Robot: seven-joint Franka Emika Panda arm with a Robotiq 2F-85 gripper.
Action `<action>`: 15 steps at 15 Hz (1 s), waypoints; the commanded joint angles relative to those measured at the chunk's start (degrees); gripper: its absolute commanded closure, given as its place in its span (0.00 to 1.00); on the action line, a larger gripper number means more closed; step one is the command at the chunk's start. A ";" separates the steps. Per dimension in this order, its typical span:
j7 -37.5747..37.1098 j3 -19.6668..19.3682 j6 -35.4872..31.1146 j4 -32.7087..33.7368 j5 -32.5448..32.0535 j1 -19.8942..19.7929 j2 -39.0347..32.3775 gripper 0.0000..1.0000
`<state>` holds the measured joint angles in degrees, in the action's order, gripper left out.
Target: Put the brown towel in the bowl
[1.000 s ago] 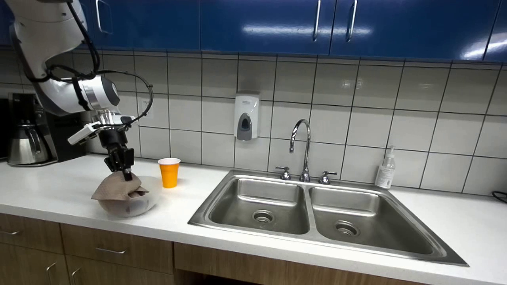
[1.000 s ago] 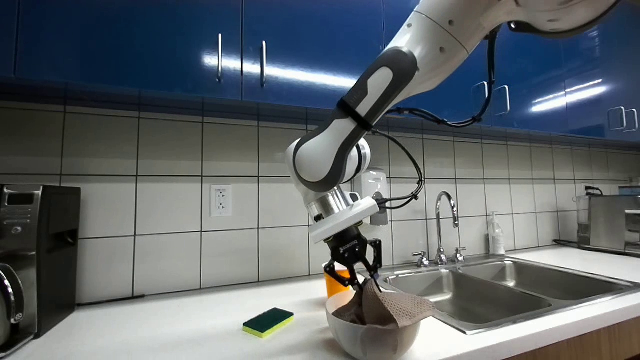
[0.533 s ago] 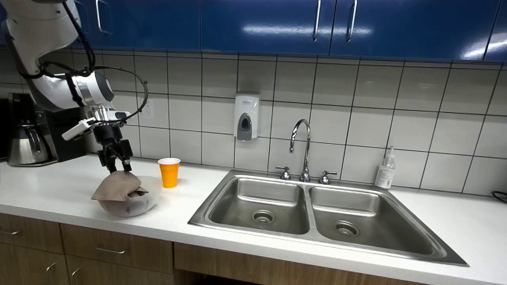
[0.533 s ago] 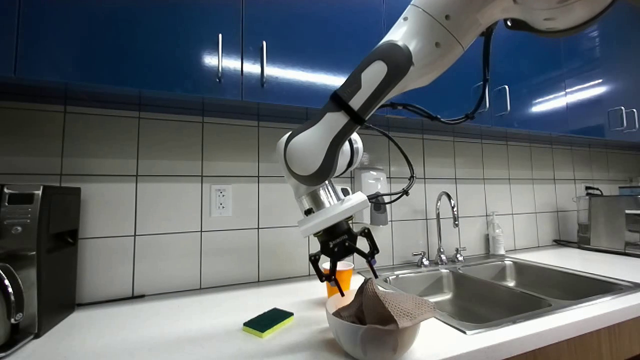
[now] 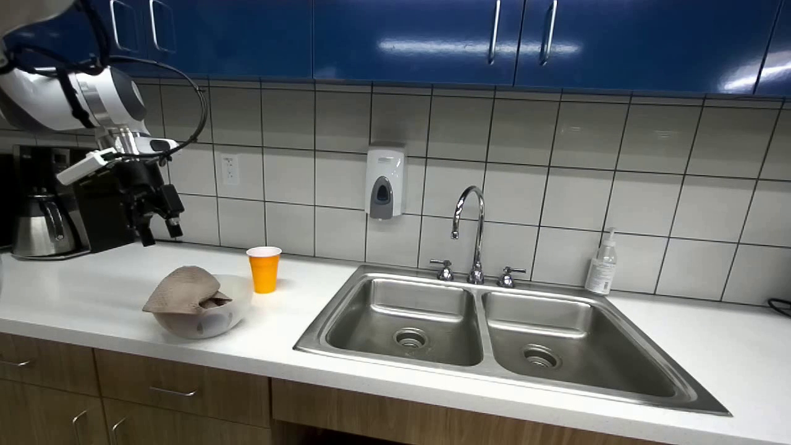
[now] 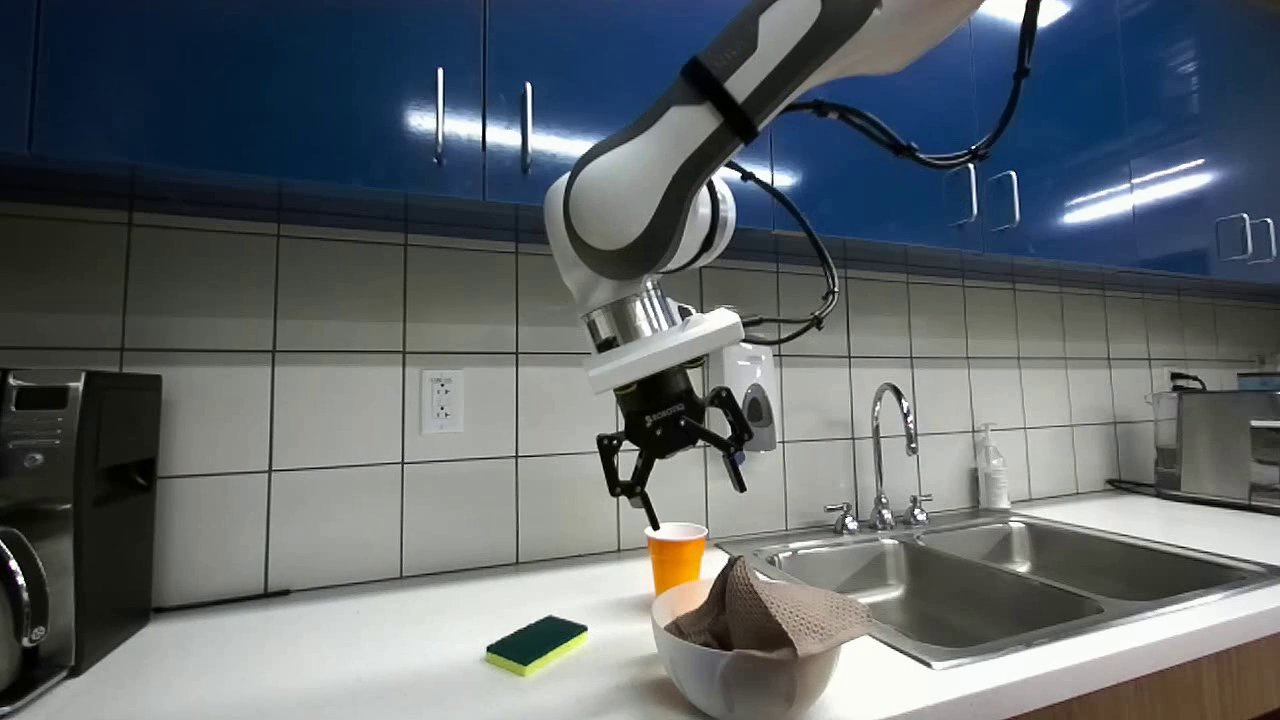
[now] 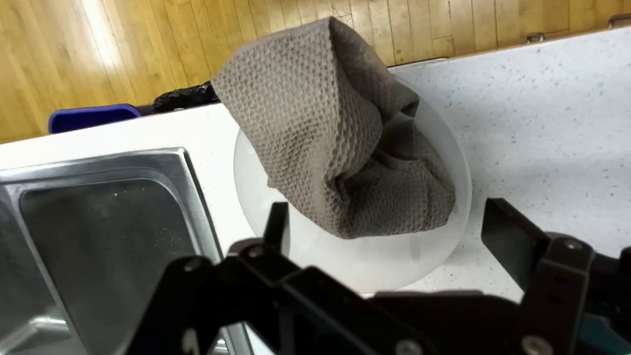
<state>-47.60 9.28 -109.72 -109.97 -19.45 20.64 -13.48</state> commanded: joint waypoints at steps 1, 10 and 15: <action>3.35 1.73 -2.15 -8.06 3.84 -1.37 7.89 0.00; 15.97 1.51 -7.36 -21.58 15.46 -4.93 18.91 0.00; 14.09 2.46 -5.56 -19.22 14.27 -5.53 16.21 0.00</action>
